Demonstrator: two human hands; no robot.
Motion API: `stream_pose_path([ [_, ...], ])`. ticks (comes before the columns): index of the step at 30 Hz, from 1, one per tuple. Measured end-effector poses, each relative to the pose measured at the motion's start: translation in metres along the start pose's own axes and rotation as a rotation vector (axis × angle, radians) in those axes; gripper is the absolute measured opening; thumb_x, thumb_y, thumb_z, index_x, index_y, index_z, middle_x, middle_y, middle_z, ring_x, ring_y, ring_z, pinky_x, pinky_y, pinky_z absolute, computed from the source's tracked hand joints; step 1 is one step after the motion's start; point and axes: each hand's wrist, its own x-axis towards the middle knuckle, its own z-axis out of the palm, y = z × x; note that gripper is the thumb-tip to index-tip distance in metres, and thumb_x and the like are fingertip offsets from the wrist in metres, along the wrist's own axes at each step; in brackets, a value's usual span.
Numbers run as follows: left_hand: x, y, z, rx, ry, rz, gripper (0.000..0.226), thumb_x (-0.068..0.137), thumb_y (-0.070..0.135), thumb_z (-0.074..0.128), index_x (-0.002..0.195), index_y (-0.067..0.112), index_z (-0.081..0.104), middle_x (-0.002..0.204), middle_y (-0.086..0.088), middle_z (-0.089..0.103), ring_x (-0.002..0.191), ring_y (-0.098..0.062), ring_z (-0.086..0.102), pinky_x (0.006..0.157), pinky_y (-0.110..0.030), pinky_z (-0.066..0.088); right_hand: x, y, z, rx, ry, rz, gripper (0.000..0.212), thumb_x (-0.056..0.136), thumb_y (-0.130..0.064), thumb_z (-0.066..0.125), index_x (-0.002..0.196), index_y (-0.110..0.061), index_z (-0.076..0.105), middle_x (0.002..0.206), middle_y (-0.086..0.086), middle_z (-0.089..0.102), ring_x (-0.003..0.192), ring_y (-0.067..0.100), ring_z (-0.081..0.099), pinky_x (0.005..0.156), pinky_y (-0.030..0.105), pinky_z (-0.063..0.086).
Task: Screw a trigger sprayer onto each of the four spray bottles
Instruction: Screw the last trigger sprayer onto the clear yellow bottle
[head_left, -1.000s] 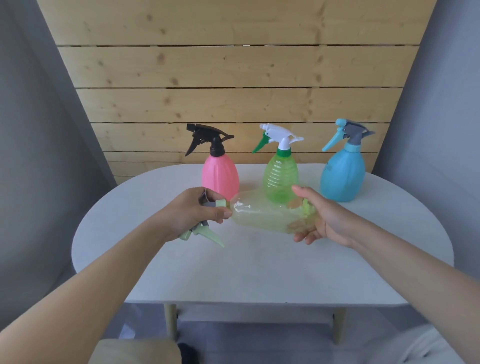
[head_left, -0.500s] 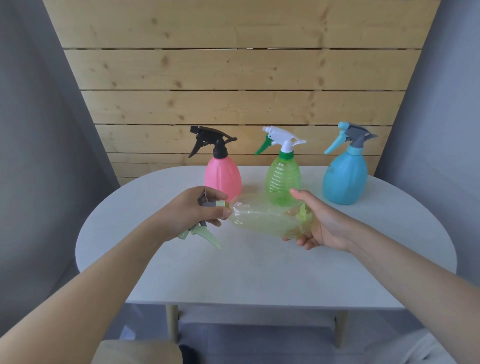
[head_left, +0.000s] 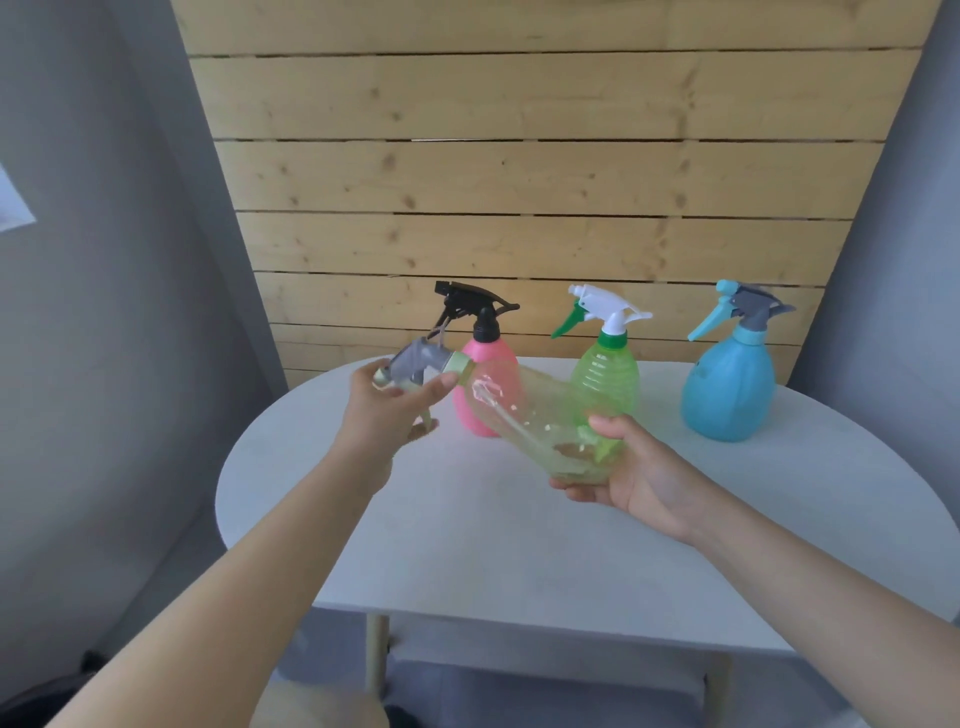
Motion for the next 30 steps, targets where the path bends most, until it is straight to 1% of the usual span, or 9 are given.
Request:
stream_pose_path([
  [2, -0.005, -0.001, 0.003, -0.179, -0.099, -0.094, 0.082, 0.063, 0.029, 0.080, 0.130, 0.008, 0.039, 0.111, -0.014, 0.061, 0.095, -0.027, 0.068, 0.075, -0.040, 0.059, 0.000, 0.004, 0.012, 0.088, -0.078, 0.023, 0.065, 0.074, -0.030, 0.062, 0.131, -0.005, 0.044, 0.115, 0.022, 0.049, 0.088, 0.042, 0.065, 0.071, 0.039, 0.058],
  [6, -0.007, -0.004, 0.000, -0.169, -0.192, -0.040, 0.031, 0.078, 0.038, 0.069, 0.094, 0.011, 0.071, 0.093, -0.010, 0.073, 0.087, -0.024, 0.072, 0.072, -0.035, 0.059, 0.007, 0.013, 0.034, 0.201, -0.109, 0.058, 0.060, 0.075, -0.028, 0.061, 0.129, -0.005, 0.048, 0.108, 0.017, 0.048, 0.097, 0.045, 0.060, 0.085, 0.044, 0.056],
  [12, -0.002, 0.000, -0.020, -0.245, -0.081, -0.041, 0.055, 0.078, 0.036, 0.070, 0.115, -0.003, 0.058, 0.110, -0.013, 0.070, 0.103, -0.025, 0.067, 0.085, -0.031, 0.054, 0.021, 0.030, 0.059, -0.075, -0.058, 0.033, 0.049, 0.068, -0.029, 0.069, 0.113, -0.017, 0.053, 0.101, 0.001, 0.062, 0.093, 0.023, 0.060, 0.081, 0.035, 0.052],
  [18, -0.001, -0.006, -0.045, 0.046, -0.189, -0.037, 0.068, 0.070, 0.036, 0.077, 0.127, 0.033, 0.039, 0.108, 0.001, 0.067, 0.093, -0.015, 0.067, 0.078, -0.037, 0.055, 0.058, 0.044, 0.103, -0.131, -0.067, -0.042, 0.059, 0.066, -0.032, 0.071, 0.120, -0.032, 0.047, 0.103, -0.001, 0.067, 0.096, 0.018, 0.063, 0.082, 0.031, 0.048],
  [20, 0.006, -0.008, -0.053, 0.088, -0.187, 0.008, 0.071, 0.071, 0.032, 0.077, 0.130, 0.036, 0.037, 0.110, 0.005, 0.063, 0.091, -0.012, 0.067, 0.066, -0.031, 0.057, 0.070, 0.050, 0.115, -0.179, -0.076, -0.063, 0.058, 0.068, -0.033, 0.072, 0.118, -0.036, 0.044, 0.111, 0.000, 0.064, 0.101, 0.014, 0.062, 0.085, 0.029, 0.046],
  [22, 0.020, -0.009, -0.063, 0.098, -0.149, 0.035, 0.073, 0.072, 0.027, 0.078, 0.133, 0.031, 0.038, 0.117, 0.007, 0.057, 0.102, -0.013, 0.062, 0.074, -0.033, 0.054, 0.087, 0.053, 0.123, -0.272, -0.044, -0.112, 0.055, 0.077, -0.027, 0.071, 0.124, -0.035, 0.043, 0.122, 0.000, 0.057, 0.105, 0.011, 0.059, 0.086, 0.026, 0.045],
  [24, 0.034, -0.011, -0.070, 0.123, -0.143, 0.040, 0.069, 0.073, 0.026, 0.077, 0.132, 0.026, 0.041, 0.122, 0.007, 0.056, 0.108, -0.015, 0.058, 0.079, -0.033, 0.050, 0.103, 0.053, 0.127, -0.432, 0.032, -0.170, 0.054, 0.082, -0.025, 0.068, 0.130, -0.032, 0.045, 0.128, 0.001, 0.050, 0.113, 0.017, 0.055, 0.092, 0.030, 0.045],
  [27, 0.056, -0.015, -0.075, 0.181, -0.163, 0.041, 0.049, 0.074, 0.026, 0.076, 0.114, 0.033, 0.049, 0.108, 0.013, 0.057, 0.097, -0.002, 0.056, 0.068, -0.021, 0.043, 0.128, 0.054, 0.129, -0.602, 0.111, -0.217, 0.054, 0.083, -0.027, 0.067, 0.133, -0.030, 0.047, 0.127, 0.005, 0.050, 0.114, 0.024, 0.051, 0.089, 0.032, 0.043],
  [30, 0.077, -0.021, -0.072, 0.296, -0.135, 0.097, 0.063, 0.072, 0.031, 0.077, 0.124, 0.033, 0.042, 0.116, 0.009, 0.054, 0.105, -0.011, 0.053, 0.080, -0.026, 0.043, 0.150, 0.054, 0.129, -0.657, 0.178, -0.254, 0.055, 0.083, -0.026, 0.067, 0.133, -0.028, 0.046, 0.117, 0.002, 0.052, 0.103, 0.021, 0.052, 0.080, 0.027, 0.041],
])
